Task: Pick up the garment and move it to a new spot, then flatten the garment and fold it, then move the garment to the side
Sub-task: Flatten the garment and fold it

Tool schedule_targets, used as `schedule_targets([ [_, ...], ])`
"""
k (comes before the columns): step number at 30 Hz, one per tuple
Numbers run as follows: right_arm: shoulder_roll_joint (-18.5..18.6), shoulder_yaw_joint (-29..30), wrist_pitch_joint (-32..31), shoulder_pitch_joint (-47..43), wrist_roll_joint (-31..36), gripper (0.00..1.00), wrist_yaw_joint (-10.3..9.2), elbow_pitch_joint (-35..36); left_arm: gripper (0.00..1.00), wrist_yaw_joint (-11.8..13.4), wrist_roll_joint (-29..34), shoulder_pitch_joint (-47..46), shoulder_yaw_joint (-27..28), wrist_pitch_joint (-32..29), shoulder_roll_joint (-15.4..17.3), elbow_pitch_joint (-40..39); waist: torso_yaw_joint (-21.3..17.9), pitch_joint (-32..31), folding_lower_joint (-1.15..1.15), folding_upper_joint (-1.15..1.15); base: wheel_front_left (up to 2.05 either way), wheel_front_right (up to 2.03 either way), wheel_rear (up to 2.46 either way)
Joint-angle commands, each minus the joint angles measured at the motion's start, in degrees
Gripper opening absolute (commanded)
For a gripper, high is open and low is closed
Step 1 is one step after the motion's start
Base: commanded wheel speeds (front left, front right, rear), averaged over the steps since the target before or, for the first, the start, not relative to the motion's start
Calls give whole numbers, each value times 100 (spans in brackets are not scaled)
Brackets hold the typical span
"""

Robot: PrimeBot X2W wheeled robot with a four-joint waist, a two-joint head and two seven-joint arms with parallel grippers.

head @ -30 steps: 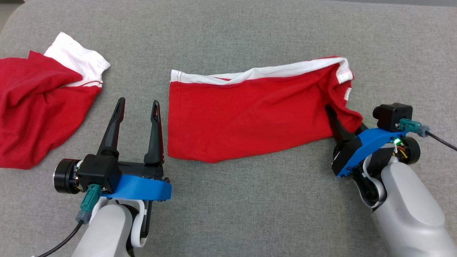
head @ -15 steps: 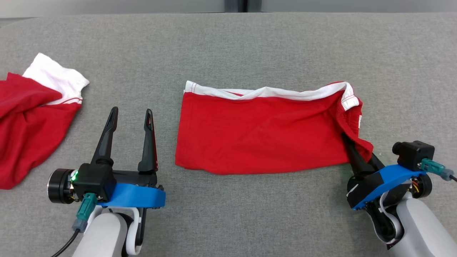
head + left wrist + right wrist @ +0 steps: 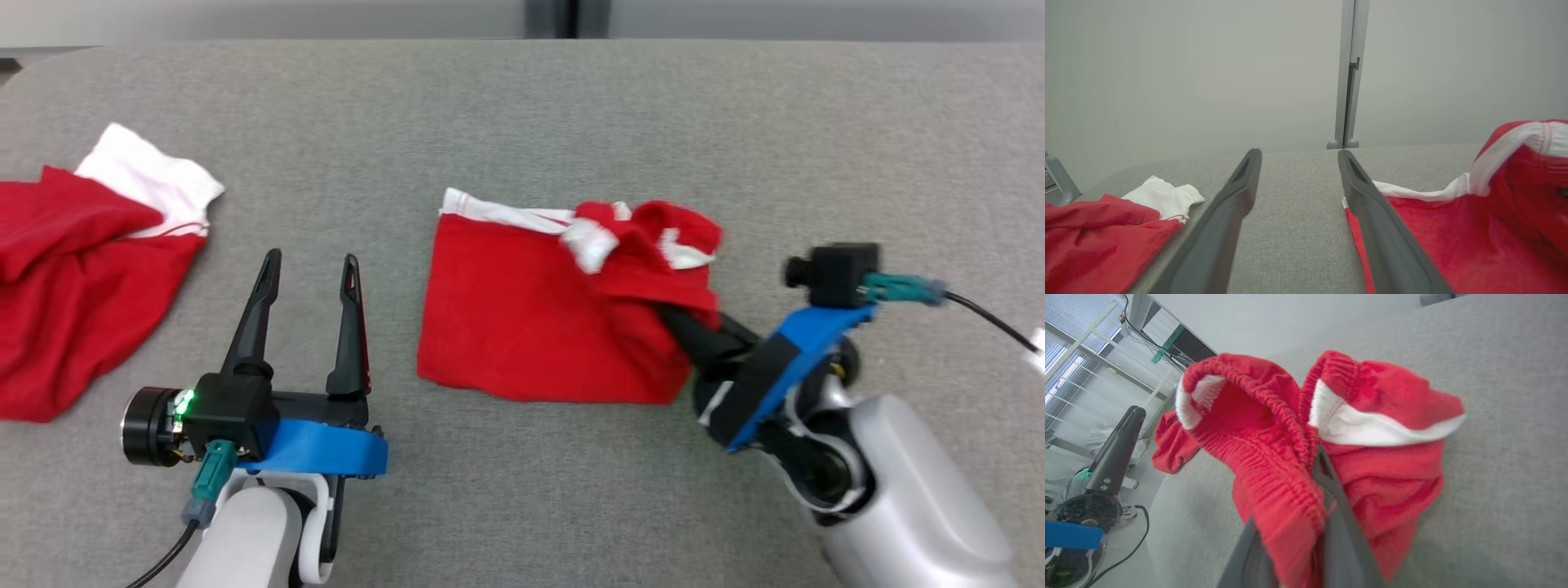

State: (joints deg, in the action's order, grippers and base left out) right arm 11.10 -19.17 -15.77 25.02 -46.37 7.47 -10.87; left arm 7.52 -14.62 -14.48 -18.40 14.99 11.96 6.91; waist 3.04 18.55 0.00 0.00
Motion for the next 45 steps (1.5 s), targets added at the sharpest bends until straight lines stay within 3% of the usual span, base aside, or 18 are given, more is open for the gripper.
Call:
schedule_targets([
  [1, -109, -125, -122, 165, -67, 0, 4, -53, 100, 9, 3, -121, -8, 26, -44, 12, 119, 42, 0, 0, 0, 0, 0],
  [5, -381, -326, -206, 473, -171, 0, 5, -383, 100, -27, 14, -161, -53, 26, -114, 46, 325, 112, 0, 0, 0, 0, 0],
  [9, -624, -246, 489, 853, 101, 0, 5, -961, 100, -84, 35, -250, -91, 26, -230, 87, 527, 211, 0, 0, 0, 0, 0],
  [17, -803, -684, 971, 1191, 232, 0, 5, -1776, 100, -149, 97, -311, -76, 26, -361, 148, 622, 293, 0, 0, 0, 0, 0],
  [19, -811, -805, 1093, 1275, 198, 15, 5, -1912, 100, -174, 120, -339, -68, 26, -391, 159, 631, 310, 0, 0, 0, 0, 0],
  [20, -818, -895, 1140, 1313, 201, 38, 5, -1974, 100, -184, 124, -348, -68, 26, -409, 164, 635, 315, 0, 0, 0, 0, 0],
  [22, -818, -1042, 1267, 1377, 157, 100, 5, -2069, 100, -199, 149, -359, -62, 26, -431, 175, 639, 326, 0, 0, 0, 0, 0],
  [34, -644, -2335, 2499, 1660, 831, 100, 4, -2085, 100, -281, 218, -326, 65, 26, -553, 202, 570, 330, 0, 0, 0, 0, 0],
  [45, -233, -2624, 2948, 1371, 1146, 100, 4, -1599, 100, -297, 312, -103, 237, 26, -552, 251, 277, 83, 0, 0, 0, 0, 0],
])
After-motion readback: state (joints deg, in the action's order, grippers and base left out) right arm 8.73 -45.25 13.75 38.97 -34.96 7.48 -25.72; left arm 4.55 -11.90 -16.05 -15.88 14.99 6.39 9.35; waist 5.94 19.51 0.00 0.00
